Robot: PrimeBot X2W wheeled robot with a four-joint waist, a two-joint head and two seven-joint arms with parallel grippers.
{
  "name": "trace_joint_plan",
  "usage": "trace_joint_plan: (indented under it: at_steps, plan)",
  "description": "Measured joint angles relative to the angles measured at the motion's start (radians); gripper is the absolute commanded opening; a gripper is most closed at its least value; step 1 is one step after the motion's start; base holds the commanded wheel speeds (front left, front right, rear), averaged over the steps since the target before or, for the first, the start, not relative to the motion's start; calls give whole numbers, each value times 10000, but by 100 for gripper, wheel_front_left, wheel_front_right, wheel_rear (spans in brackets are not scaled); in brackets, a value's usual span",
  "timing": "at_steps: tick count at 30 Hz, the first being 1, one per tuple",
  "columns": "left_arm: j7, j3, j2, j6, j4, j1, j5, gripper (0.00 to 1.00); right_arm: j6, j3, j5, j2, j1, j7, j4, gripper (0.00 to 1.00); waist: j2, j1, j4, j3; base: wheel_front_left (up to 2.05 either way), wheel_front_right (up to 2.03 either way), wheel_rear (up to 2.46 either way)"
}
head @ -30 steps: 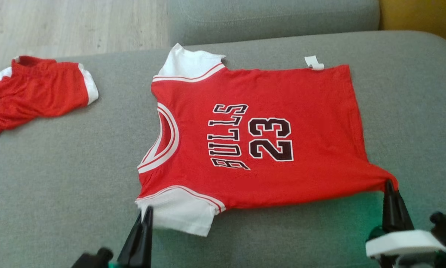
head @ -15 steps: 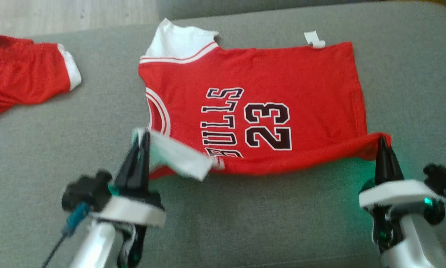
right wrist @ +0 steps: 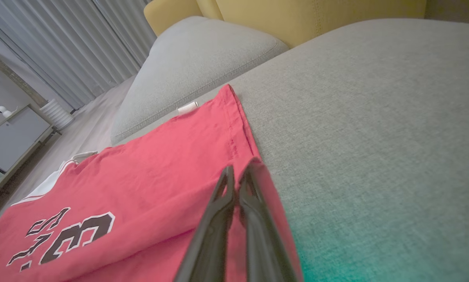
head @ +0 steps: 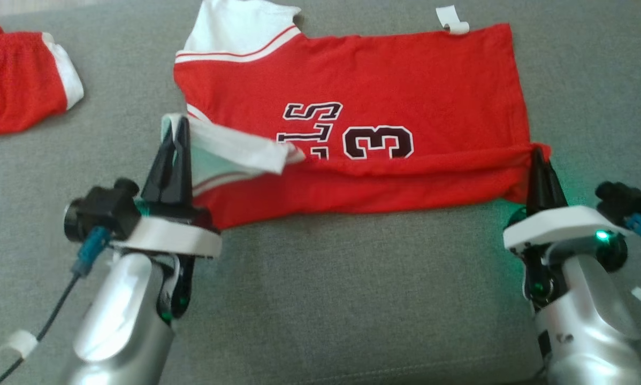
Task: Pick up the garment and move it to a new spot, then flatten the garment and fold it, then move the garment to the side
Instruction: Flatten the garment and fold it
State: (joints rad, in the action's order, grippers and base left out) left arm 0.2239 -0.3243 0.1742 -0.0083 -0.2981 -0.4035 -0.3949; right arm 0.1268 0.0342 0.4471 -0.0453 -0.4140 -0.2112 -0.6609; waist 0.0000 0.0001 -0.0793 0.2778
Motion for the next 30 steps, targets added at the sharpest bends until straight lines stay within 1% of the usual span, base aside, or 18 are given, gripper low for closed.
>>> trace_joint_plan:
  at_steps: [4,5,6,7,8,12,13,18,22,24,27,30]
  plan:
    - [134,35,-58,-13,-506,-374,6,0,0,-161,-77,-6,-461,-52,-453,0,0,0,-59,150,0,0,0]
    - [163,42,-77,-13,-616,-437,44,6,0,-217,-79,-6,-546,-104,-554,43,0,0,-66,171,0,0,0]
    - [167,58,-86,-15,-696,-482,100,37,0,-276,-128,-8,-623,-117,-644,99,0,0,-73,182,0,0,0]
    - [186,63,-96,-17,-786,-522,107,96,0,-309,-196,-8,-695,-174,-715,100,0,0,-77,185,0,0,0]
    - [236,69,-125,-17,-851,-545,121,100,0,-322,-205,-8,-747,-190,-761,100,0,0,-78,177,0,0,0]
    - [255,84,-257,-40,-915,-542,180,100,0,-359,-297,-10,-772,-297,-794,100,0,-1,-56,68,0,0,0]
    - [255,113,-290,-123,-880,-523,178,100,0,-349,-349,-13,-756,-301,-715,100,0,-1,-44,24,0,0,0]
    - [305,360,-368,-295,-196,118,176,100,0,-192,-669,-12,-310,-368,226,100,0,-2,-1,-282,0,0,0]
    - [311,366,-407,-370,142,1272,-48,100,0,535,-1620,-12,668,-370,1246,100,0,-3,52,-583,0,0,0]
    - [232,364,-397,-370,167,1577,-123,100,0,677,-1755,-13,926,-374,1465,100,0,-3,75,-657,0,0,0]
    - [-247,372,-364,-357,286,2429,-412,100,0,851,-1847,-6,1624,-347,1988,100,0,-3,166,-877,0,0,0]
    - [-819,385,-372,-309,385,3070,-848,100,0,1011,-1919,0,2140,-54,2401,100,0,-3,282,-1053,0,0,0]
